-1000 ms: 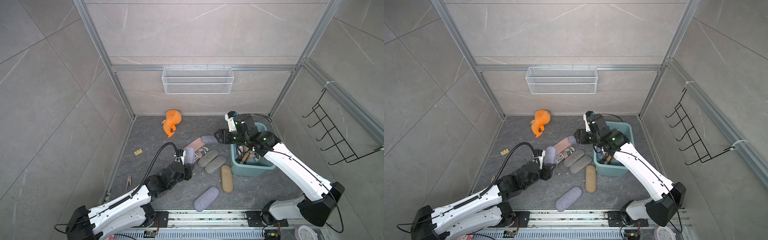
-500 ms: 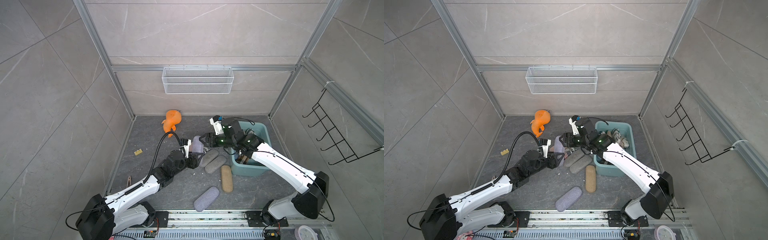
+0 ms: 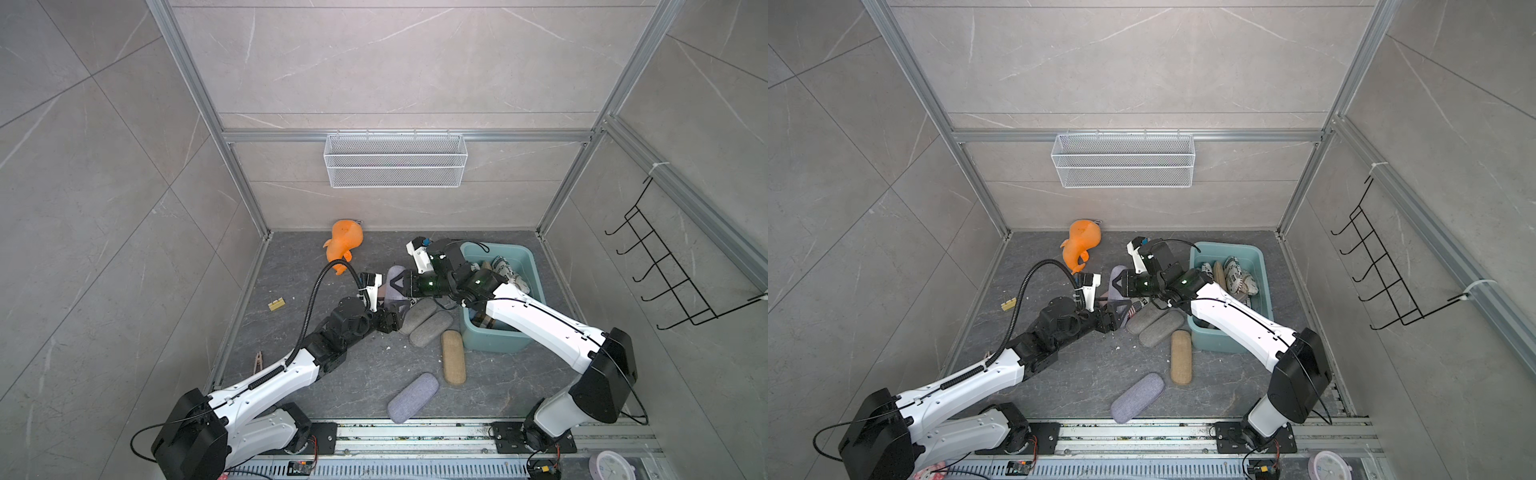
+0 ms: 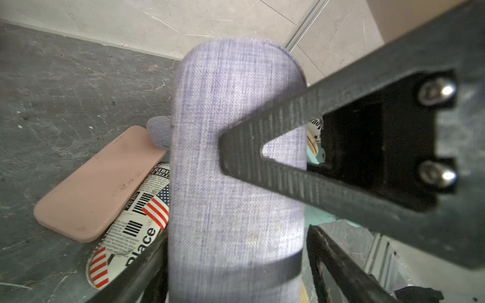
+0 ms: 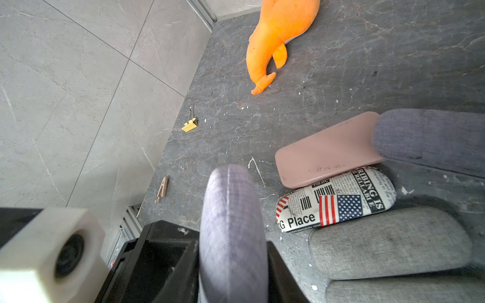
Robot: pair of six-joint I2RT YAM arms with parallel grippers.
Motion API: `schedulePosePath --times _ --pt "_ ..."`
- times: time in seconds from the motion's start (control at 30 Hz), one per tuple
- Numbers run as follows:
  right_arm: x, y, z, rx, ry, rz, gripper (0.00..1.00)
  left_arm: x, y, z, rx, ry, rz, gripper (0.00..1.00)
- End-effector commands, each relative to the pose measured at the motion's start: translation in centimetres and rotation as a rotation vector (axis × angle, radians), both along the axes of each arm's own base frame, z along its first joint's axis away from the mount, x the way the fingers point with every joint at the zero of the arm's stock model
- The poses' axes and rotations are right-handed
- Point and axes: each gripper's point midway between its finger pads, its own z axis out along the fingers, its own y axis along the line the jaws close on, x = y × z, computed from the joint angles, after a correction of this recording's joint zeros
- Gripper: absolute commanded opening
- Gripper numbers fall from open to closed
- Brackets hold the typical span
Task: Put the glasses cases into the storage boxes
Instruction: Pick up the glasses case at the center of the board, then place the glasses case in the storage box.
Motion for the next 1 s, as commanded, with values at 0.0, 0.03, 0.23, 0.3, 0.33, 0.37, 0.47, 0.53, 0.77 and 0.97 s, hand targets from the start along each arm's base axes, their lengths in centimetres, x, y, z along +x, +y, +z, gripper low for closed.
schedulePosePath --times 0.0,0.03,0.23,0.3,0.33,0.37,0.47,0.53,0.77,0.97 --pt "0.3 0.0 1.2 0.005 -0.031 -0.018 0.31 0.4 -0.2 2.9 -0.059 -0.063 0.009 0.92" --pt "0.5 -0.2 1.6 -0.002 -0.045 -0.03 0.31 0.2 0.1 2.8 -0.054 -0.058 0.014 0.94" --pt "1.9 -3.1 4.4 -0.062 -0.125 -0.097 0.31 -1.6 3.8 1.3 -0.022 -0.029 0.1 0.98" --pt "2.6 -5.2 5.5 -0.089 -0.143 -0.131 0.3 -2.1 5.3 0.9 -0.009 -0.021 0.143 0.99" --pt "2.8 -6.2 5.9 -0.103 -0.153 -0.144 0.3 -2.3 5.8 0.8 -0.005 -0.019 0.158 0.99" --pt "3.1 -7.8 6.4 -0.123 -0.163 -0.173 0.3 -2.4 6.4 0.5 0.005 -0.011 0.174 0.99" --pt "3.6 -13.2 7.4 -0.202 -0.178 -0.268 0.3 -2.9 7.0 -0.1 0.023 0.01 0.181 0.99" --pt "3.4 -17.1 7.8 -0.265 -0.19 -0.339 0.3 -3.3 7.1 -0.7 0.045 0.026 0.166 0.99" --pt "2.2 -25.8 5.6 -0.448 -0.133 -0.486 0.3 -3.7 6.8 -2.0 0.068 0.063 0.139 0.98" --pt "2.9 -24.9 0.4 -0.475 -0.021 -0.418 0.3 -3.7 5.8 -2.4 0.076 0.086 0.103 0.98"
